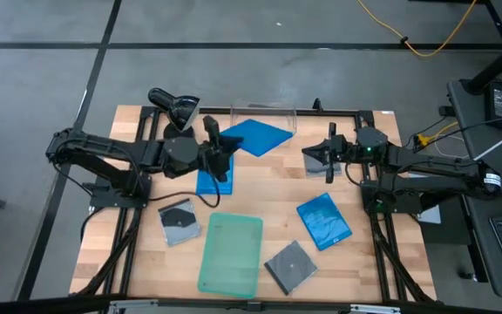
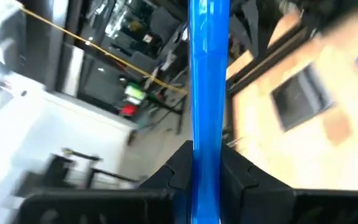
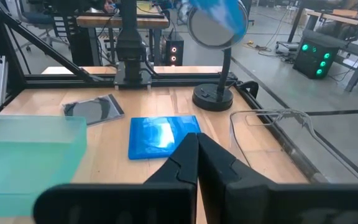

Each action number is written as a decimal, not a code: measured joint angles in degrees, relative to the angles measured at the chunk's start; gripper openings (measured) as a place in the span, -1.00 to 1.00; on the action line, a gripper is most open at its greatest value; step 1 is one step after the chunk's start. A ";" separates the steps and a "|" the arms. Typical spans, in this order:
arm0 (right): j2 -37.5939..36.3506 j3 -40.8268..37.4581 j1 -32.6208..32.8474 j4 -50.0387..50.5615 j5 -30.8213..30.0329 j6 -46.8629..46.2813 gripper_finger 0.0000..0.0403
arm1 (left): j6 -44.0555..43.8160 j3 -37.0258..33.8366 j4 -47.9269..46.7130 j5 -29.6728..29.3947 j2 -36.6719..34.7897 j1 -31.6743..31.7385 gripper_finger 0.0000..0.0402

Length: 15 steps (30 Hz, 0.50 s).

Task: Pick & place jewel cases by type
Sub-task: Put the top right blue cd case into the green bin

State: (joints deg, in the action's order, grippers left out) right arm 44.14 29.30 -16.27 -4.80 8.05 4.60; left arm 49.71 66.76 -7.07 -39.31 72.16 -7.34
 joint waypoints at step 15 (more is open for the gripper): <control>0.00 0.00 -0.17 0.04 -0.92 -0.96 -0.97 | 23.98 0.00 0.12 -13.55 0.00 -2.79 -0.85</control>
State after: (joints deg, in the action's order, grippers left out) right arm 44.14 29.30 -16.45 -4.75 7.14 3.64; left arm 73.69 66.76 -6.95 -52.86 72.16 -10.13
